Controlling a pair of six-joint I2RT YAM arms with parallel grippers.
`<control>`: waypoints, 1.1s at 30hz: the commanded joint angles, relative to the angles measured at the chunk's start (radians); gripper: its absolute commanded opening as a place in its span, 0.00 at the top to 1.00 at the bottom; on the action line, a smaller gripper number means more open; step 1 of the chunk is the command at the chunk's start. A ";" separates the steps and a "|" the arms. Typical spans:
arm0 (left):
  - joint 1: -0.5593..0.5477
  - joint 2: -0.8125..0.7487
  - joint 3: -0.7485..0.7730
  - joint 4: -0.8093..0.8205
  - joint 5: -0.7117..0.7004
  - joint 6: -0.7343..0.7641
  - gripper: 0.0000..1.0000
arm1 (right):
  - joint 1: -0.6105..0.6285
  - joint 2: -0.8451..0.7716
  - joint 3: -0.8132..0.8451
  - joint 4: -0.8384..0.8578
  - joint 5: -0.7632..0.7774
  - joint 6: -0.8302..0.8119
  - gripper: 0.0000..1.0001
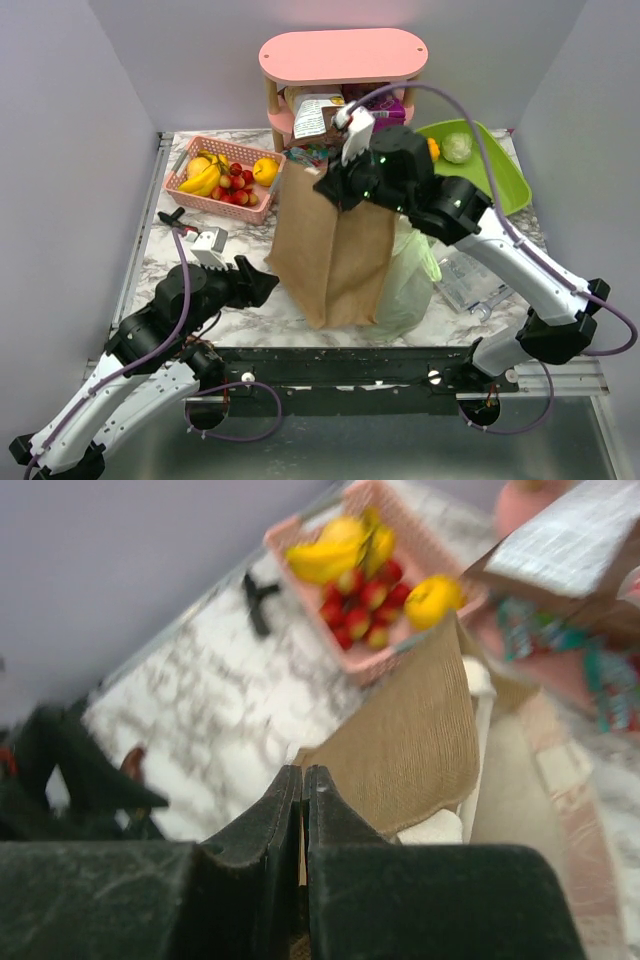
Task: Place the food into the grocery bag and tie it
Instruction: Adjust the grocery bag at the center of the board.
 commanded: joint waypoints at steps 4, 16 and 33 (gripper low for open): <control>0.003 -0.024 0.034 -0.029 -0.108 0.045 0.33 | 0.085 -0.069 -0.271 0.085 -0.341 0.154 0.99; 0.003 0.018 0.081 -0.010 -0.153 0.043 0.29 | 0.101 -0.091 -0.327 0.102 -0.493 0.237 0.33; 0.003 -0.015 0.118 -0.045 -0.207 0.037 0.28 | 0.102 -0.022 -0.357 -0.148 0.126 0.320 0.24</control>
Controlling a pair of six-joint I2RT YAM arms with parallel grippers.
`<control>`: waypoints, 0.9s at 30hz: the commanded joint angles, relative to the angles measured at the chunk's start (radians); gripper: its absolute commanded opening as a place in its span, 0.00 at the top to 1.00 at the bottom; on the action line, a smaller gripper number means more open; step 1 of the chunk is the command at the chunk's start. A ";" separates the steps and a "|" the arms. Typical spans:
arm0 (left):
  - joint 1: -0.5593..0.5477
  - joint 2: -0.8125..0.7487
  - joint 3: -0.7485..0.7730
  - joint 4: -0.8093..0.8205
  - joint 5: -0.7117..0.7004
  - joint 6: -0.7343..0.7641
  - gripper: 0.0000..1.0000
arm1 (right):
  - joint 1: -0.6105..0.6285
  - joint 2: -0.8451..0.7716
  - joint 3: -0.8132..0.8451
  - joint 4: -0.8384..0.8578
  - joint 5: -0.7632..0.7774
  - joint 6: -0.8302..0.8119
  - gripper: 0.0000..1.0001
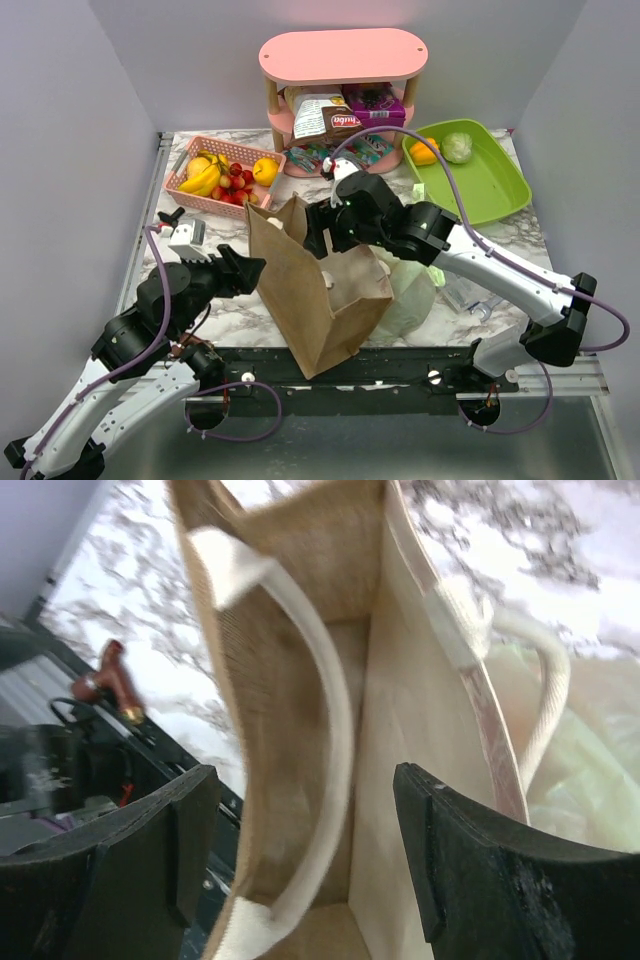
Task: Place the food into the grocery bag and tie it
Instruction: Adjust the grocery bag at the center of the board.
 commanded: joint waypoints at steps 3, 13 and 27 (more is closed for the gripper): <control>0.003 -0.028 0.007 -0.024 -0.031 0.006 0.28 | 0.006 0.013 -0.069 -0.128 0.086 0.126 0.24; 0.002 -0.030 0.002 -0.017 -0.023 0.005 0.28 | 0.007 0.002 -0.071 -0.265 0.081 0.277 0.25; 0.002 -0.019 0.028 -0.020 -0.007 0.017 0.28 | 0.006 -0.078 0.000 -0.227 0.016 0.246 0.24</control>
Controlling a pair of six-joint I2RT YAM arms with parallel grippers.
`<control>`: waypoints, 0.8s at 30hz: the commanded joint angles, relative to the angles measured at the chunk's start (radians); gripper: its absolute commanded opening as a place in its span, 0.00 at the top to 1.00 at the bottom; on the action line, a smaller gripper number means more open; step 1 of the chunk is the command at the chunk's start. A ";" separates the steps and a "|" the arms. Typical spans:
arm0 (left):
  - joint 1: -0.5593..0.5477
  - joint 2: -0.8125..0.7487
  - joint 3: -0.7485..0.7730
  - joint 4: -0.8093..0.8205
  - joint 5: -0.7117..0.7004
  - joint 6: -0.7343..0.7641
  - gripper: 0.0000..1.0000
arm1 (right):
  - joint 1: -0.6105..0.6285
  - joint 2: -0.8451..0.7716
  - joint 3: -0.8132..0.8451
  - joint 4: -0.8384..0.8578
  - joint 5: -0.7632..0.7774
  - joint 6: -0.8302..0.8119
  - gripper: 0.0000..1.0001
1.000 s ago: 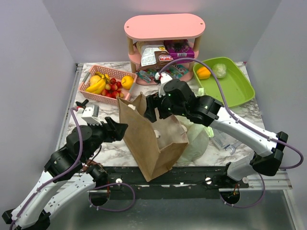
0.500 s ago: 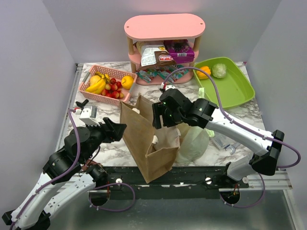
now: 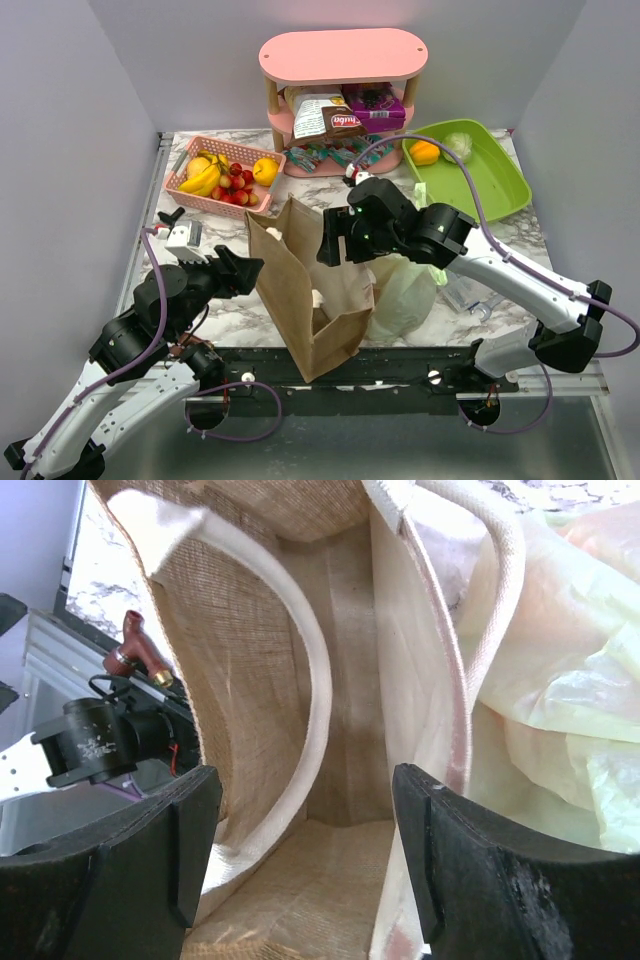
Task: Place the food into the grocery bag and tie it
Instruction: Adjust the grocery bag at the center of the board.
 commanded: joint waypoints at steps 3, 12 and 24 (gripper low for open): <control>0.003 0.037 0.053 -0.007 0.036 0.037 0.28 | 0.007 -0.034 -0.008 -0.033 0.033 -0.001 0.23; 0.003 0.101 0.079 0.030 0.066 0.055 0.29 | 0.007 0.022 -0.124 0.033 -0.165 0.041 0.27; 0.003 0.095 0.057 0.045 0.055 0.060 0.29 | 0.034 0.096 -0.151 0.086 -0.361 0.053 0.28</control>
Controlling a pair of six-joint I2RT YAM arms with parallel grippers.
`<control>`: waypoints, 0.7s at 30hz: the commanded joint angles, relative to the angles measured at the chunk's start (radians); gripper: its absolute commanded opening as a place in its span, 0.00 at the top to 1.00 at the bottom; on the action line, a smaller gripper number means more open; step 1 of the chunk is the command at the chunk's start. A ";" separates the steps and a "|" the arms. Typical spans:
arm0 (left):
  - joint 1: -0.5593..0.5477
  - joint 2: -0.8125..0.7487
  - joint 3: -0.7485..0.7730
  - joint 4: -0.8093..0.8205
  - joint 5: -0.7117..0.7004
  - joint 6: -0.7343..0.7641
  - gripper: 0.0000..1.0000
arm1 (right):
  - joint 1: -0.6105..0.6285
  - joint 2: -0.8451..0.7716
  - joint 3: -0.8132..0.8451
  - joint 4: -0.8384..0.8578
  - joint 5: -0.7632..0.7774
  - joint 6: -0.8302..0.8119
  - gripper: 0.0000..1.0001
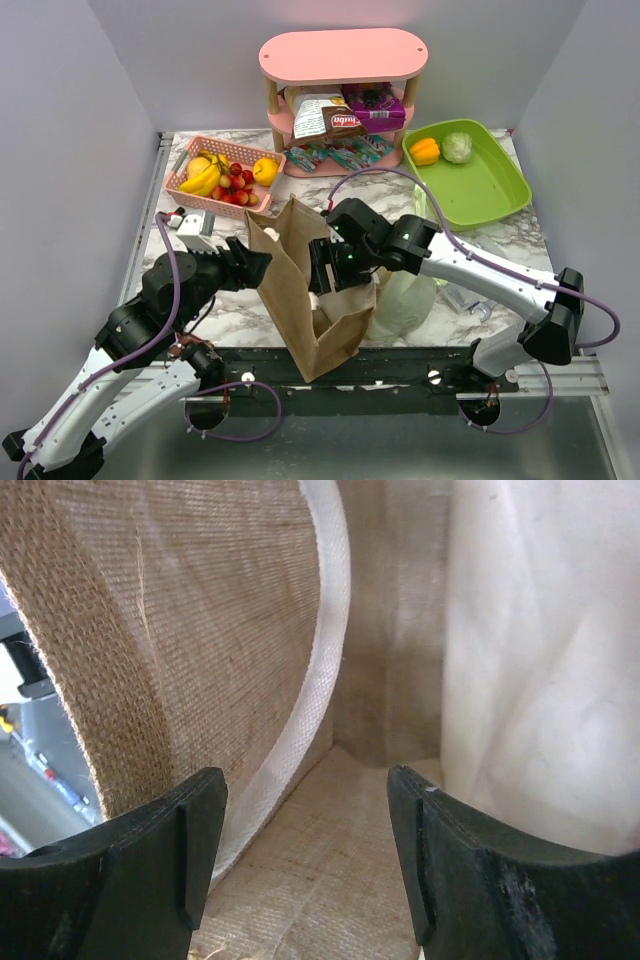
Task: Place the food into the grocery bag and tie it
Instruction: Adjust the grocery bag at the center of the board.
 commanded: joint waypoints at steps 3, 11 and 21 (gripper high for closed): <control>0.003 -0.008 0.003 0.019 0.005 0.019 0.29 | 0.040 0.053 -0.015 0.052 -0.124 0.022 0.28; 0.003 -0.019 -0.005 0.018 -0.006 0.016 0.29 | 0.105 0.128 -0.049 0.130 -0.139 0.053 0.31; 0.002 -0.047 -0.011 -0.003 -0.024 0.016 0.29 | 0.107 0.155 -0.019 0.145 -0.102 0.047 0.82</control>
